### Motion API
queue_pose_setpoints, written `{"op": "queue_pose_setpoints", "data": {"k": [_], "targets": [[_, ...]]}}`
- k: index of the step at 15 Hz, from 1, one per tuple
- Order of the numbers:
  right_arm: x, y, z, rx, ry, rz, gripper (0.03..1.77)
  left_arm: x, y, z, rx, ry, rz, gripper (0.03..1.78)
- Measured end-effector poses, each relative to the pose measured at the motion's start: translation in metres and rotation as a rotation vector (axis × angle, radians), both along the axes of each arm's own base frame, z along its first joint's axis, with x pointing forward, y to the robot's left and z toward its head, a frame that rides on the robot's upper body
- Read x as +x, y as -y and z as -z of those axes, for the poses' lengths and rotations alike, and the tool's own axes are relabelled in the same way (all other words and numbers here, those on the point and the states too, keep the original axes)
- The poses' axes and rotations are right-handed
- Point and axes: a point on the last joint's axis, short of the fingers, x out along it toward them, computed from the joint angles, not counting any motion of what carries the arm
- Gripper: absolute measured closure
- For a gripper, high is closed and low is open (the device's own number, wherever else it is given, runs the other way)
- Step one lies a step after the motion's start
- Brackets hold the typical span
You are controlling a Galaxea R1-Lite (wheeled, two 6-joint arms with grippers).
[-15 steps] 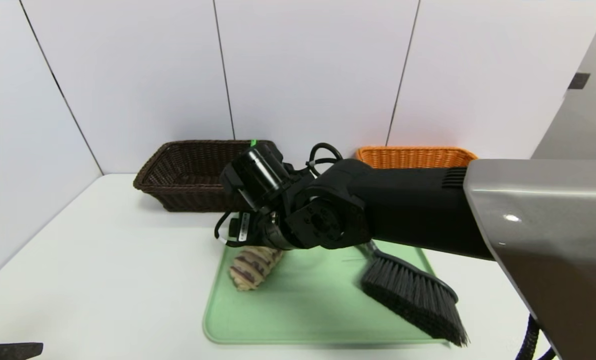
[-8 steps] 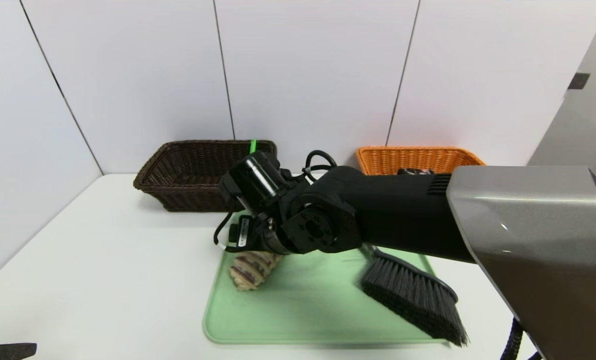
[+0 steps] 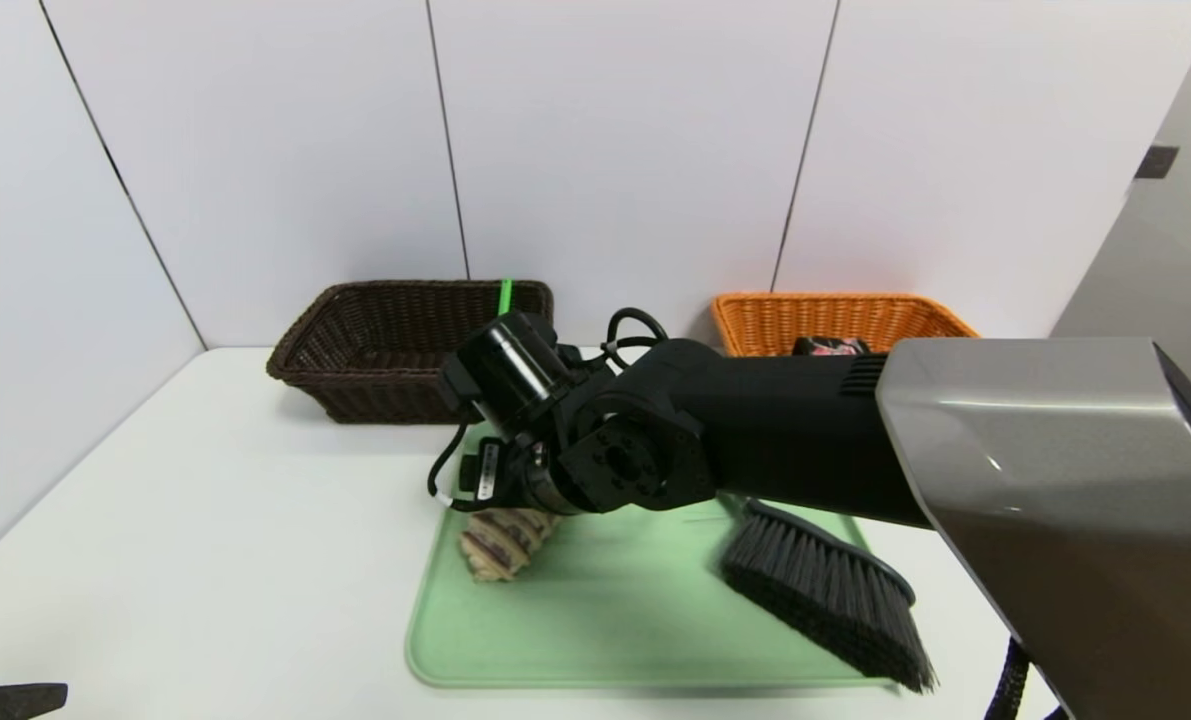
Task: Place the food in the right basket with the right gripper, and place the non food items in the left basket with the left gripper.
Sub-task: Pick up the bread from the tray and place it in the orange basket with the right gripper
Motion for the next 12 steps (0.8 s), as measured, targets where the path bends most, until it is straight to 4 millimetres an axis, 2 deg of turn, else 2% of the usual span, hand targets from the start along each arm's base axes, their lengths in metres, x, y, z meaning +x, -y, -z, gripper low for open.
{"op": "queue_pose_setpoints", "data": {"k": [12], "targets": [[-0.0013,-0.0046,0.0099,-0.021,-0.011,-0.005,0.1,-0.0056,-0.0038,0.0006,-0.011,0.016,-0.001,0.12]]}}
